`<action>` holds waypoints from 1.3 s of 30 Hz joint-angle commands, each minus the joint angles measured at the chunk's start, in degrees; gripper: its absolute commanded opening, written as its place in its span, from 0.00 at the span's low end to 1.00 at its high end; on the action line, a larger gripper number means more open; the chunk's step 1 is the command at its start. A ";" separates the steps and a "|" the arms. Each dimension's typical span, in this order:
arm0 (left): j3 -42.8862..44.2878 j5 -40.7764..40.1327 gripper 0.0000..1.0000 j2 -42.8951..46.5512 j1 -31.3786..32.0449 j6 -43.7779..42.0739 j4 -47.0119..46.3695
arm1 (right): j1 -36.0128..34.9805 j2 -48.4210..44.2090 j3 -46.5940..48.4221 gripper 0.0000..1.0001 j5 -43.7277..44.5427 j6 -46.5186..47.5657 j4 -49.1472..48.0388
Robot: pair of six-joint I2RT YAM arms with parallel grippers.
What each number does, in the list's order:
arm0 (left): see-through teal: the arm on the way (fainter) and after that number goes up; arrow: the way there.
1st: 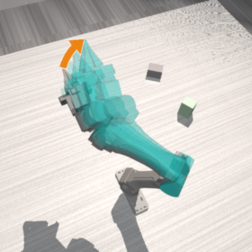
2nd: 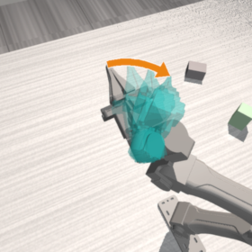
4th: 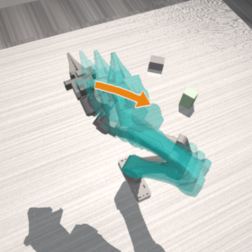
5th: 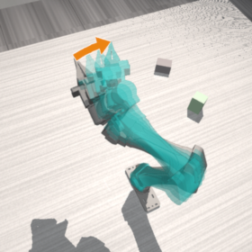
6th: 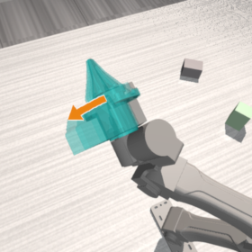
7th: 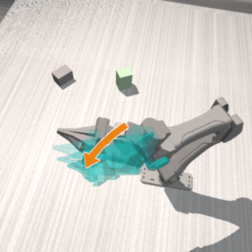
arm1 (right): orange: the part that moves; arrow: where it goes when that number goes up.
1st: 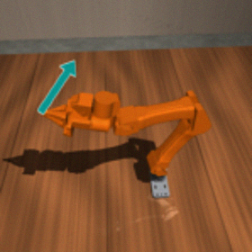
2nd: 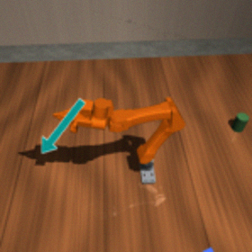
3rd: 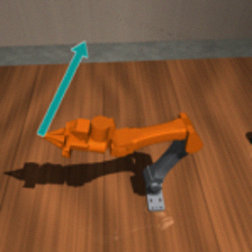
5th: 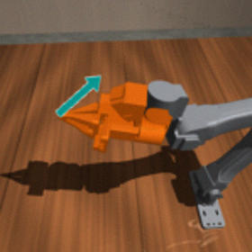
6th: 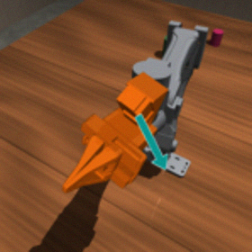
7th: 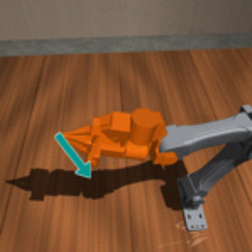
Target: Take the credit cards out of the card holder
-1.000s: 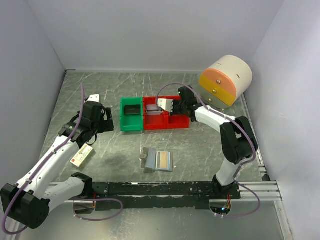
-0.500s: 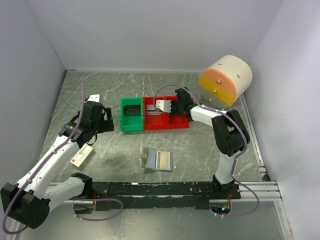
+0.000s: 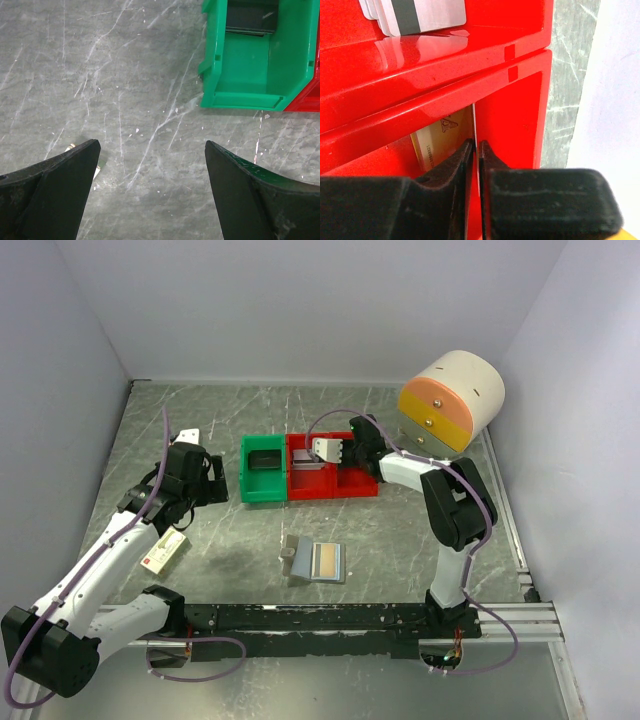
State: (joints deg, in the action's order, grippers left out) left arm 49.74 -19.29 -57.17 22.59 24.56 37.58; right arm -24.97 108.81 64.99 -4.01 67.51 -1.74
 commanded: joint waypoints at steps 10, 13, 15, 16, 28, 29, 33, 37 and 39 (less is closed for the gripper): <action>-0.25 0.17 0.98 -0.21 -0.44 -0.69 -1.28 | -0.70 0.84 0.00 0.21 -0.49 -0.64 1.03; -0.30 0.38 0.98 -0.18 -0.44 -0.82 -1.42 | -0.71 -0.16 -0.59 0.30 -1.24 -1.28 2.08; -0.28 0.47 0.98 -0.15 -0.44 -0.83 -1.46 | -0.69 -0.88 -0.49 0.30 -1.91 -1.86 3.04; -0.26 0.51 0.98 -0.14 -0.44 -0.83 -1.40 | -0.68 -1.37 -0.62 0.30 -2.15 -2.23 3.23; -0.18 0.98 0.98 -0.14 -0.44 -0.83 -1.20 | -0.60 -14.23 -3.38 0.35 -3.09 -10.90 2.19; -0.23 1.13 0.98 -0.01 -0.44 -0.89 -1.32 | -0.68 -16.37 -4.05 0.35 -3.24 -13.11 1.20; -0.32 2.30 0.98 0.34 -0.44 -1.13 -1.54 | -0.74 -26.91 -8.25 0.44 -1.94 -33.37 -6.69; -0.94 5.49 1.00 1.31 -0.44 -2.00 -2.66 | -0.69 -37.38 -14.15 0.57 2.82 -61.13 -8.09; -1.31 8.15 1.00 1.87 -0.44 -2.54 -3.50 | -0.65 -41.96 -17.36 0.76 5.61 -77.48 -6.16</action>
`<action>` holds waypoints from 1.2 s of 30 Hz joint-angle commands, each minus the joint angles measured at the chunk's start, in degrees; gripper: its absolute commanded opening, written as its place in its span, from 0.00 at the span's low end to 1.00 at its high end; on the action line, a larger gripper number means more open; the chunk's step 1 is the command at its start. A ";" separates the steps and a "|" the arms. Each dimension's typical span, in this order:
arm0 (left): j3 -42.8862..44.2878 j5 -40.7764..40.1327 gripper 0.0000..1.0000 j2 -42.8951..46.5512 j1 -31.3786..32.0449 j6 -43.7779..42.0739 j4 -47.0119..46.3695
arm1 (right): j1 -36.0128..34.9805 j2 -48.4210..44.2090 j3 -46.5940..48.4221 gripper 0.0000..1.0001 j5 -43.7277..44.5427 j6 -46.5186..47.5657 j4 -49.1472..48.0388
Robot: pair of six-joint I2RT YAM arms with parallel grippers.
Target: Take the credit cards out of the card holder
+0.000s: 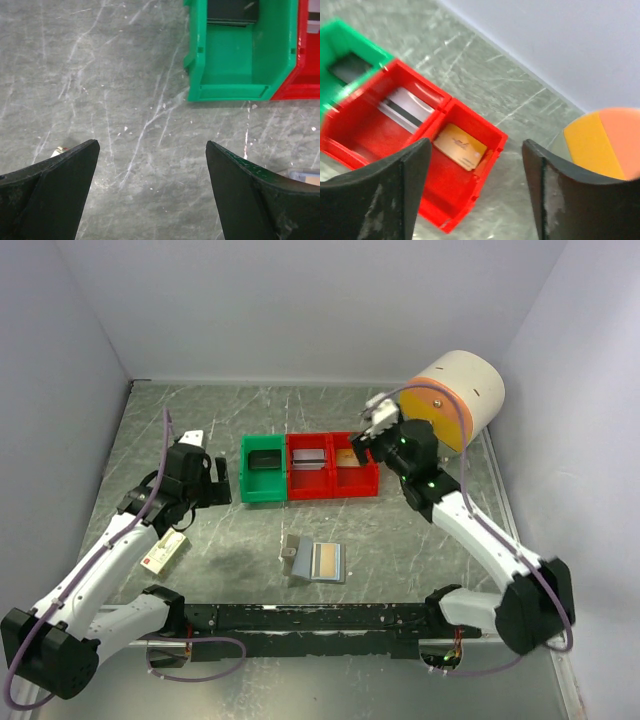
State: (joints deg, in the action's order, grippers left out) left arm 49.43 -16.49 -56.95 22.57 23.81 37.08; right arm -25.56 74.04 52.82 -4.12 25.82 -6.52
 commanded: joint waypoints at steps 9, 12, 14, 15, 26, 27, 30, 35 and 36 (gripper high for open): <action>-1.08 32.74 1.00 3.76 -0.42 2.42 -6.89 | -0.01 -18.55 -22.32 1.00 -14.13 -64.57 -3.20; -1.74 44.17 1.00 3.74 -0.29 5.70 -10.72 | -0.01 -20.80 -27.92 1.00 -13.94 -73.02 -6.04; -2.02 49.27 1.00 3.38 0.38 7.44 -12.67 | -0.10 -22.55 -31.67 1.00 -13.66 -77.85 -8.45; -1.99 50.67 1.00 3.18 1.21 7.89 -13.29 | -0.10 -23.60 -33.60 1.00 -14.45 -79.91 -10.95; 4.94 38.17 0.92 -8.69 26.23 9.26 -12.26 | -0.37 -31.26 -42.84 1.00 -17.12 -88.83 -6.68; 5.61 36.86 0.91 -10.34 28.10 9.62 -12.47 | -0.37 -31.78 -43.20 1.00 -16.79 -89.14 -5.55; 8.07 32.62 0.86 -15.54 33.45 10.84 -12.18 | -0.37 -33.39 -44.43 1.00 -16.62 -90.09 -4.13; 9.19 27.12 0.80 -22.51 38.37 14.24 -11.91 | -0.37 -35.82 -44.92 1.00 -15.13 -91.11 -0.66; 8.79 25.98 0.78 -23.64 38.64 15.46 -11.80 | -0.37 -36.10 -44.71 1.00 -14.84 -90.95 0.30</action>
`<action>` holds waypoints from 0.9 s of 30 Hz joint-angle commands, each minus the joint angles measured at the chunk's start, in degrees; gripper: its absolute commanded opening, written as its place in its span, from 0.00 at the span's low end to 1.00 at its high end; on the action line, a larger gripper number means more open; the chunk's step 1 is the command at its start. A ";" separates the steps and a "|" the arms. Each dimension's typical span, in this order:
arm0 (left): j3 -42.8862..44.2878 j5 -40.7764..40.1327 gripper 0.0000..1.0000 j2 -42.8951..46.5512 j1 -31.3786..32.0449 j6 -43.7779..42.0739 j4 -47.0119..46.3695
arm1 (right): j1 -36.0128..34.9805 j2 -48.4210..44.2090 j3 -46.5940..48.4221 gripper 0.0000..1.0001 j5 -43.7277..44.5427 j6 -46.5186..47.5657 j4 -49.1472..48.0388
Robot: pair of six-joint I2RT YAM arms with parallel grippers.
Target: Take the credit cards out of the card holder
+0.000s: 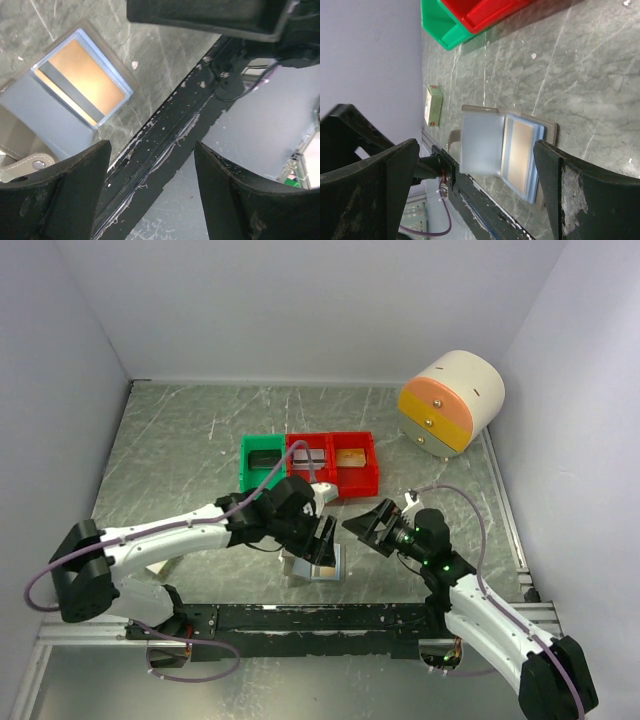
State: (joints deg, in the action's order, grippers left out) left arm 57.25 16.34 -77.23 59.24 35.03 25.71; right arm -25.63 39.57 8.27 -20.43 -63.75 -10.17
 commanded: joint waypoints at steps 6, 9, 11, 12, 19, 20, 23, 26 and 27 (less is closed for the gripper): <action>-1.15 -10.47 0.71 -7.83 2.10 6.90 -0.74 | -0.30 -0.09 2.59 1.00 2.31 1.14 10.23; -1.30 -13.67 0.71 -9.34 2.10 8.06 0.67 | -0.30 1.75 4.75 1.00 1.53 3.05 12.26; -1.49 -15.50 0.69 -10.35 2.10 8.84 1.10 | -0.30 2.52 5.88 1.00 1.30 4.01 13.80; -1.73 -15.98 0.67 -10.72 2.15 9.36 1.13 | -0.30 2.75 6.28 1.00 1.16 4.32 14.35; -6.18 -18.08 0.54 -13.15 2.03 12.86 -1.90 | -0.30 2.99 6.75 0.89 -4.97 4.32 11.29; -6.91 -19.27 0.53 -13.01 2.10 13.21 -1.90 | -0.30 3.70 6.76 0.85 -5.84 4.25 10.49; -8.86 -20.96 0.52 -12.22 2.02 14.51 -2.38 | -0.51 6.72 7.10 0.73 -8.62 4.53 8.75; -10.43 -21.49 0.49 -11.40 2.02 15.61 -3.11 | -2.07 10.89 9.38 0.60 -8.25 6.47 10.47; -10.85 -21.59 0.48 -11.15 2.02 15.89 -3.54 | -3.13 12.15 10.34 0.58 -7.12 7.08 11.61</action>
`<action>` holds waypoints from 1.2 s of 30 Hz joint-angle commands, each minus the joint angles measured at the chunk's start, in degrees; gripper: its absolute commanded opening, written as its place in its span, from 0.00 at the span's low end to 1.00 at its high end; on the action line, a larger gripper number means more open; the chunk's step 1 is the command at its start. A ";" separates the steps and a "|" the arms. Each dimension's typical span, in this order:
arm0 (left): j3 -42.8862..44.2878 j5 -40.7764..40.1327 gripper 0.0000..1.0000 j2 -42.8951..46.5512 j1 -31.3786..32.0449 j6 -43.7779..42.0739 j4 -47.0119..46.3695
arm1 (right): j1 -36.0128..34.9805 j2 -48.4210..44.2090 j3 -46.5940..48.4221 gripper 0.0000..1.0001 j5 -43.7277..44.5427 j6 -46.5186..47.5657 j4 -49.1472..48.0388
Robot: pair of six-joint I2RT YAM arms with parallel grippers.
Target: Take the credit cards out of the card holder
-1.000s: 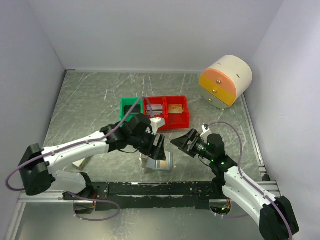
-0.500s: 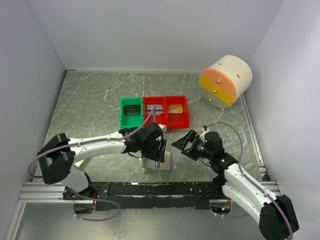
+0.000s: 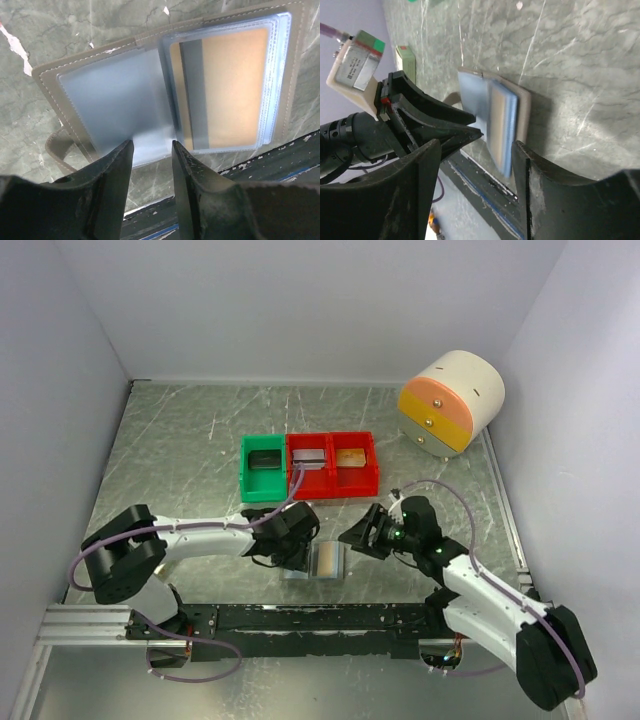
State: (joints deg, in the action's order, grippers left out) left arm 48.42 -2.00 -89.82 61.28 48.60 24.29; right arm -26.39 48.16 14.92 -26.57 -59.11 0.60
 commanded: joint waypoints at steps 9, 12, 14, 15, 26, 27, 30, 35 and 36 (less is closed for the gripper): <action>-2.05 -3.83 0.43 3.98 -0.02 1.85 -3.56 | -14.82 9.54 7.48 0.39 11.58 -0.47 1.46; -2.17 -4.06 0.43 4.65 -0.02 1.94 -3.46 | -15.76 12.10 7.45 0.35 12.64 -1.06 1.73; -2.57 -3.90 0.43 5.12 -0.02 1.96 -3.59 | -16.61 13.49 7.26 0.34 13.36 -1.06 1.58; -2.78 -3.76 0.43 5.29 0.01 2.06 -3.82 | -16.71 14.25 6.82 0.34 13.14 -1.17 0.92; -4.73 -0.20 0.43 6.19 -0.02 2.21 -9.22 | -16.73 22.91 -1.45 0.30 14.66 -6.03 -6.69; -4.80 -0.04 0.43 6.42 -0.02 2.20 -9.91 | -16.64 22.45 -2.07 0.29 15.22 -6.40 -6.25; -4.88 0.34 0.45 6.43 -0.50 2.21 -11.77 | -16.73 20.43 -4.75 0.29 15.38 -7.22 -6.84; -7.23 4.44 0.44 3.82 -3.38 3.86 -16.19 | -16.68 20.36 -5.98 0.29 14.96 -7.27 -7.55; -8.07 5.96 0.43 3.52 -4.01 4.21 -17.80 | -16.69 20.79 -5.93 0.29 14.79 -7.27 -7.62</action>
State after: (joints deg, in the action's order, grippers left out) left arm 43.13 -1.19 -84.79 59.57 51.13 12.67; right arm -42.87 67.22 11.81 -15.05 -67.29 -13.52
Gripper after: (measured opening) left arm 0.443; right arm 0.293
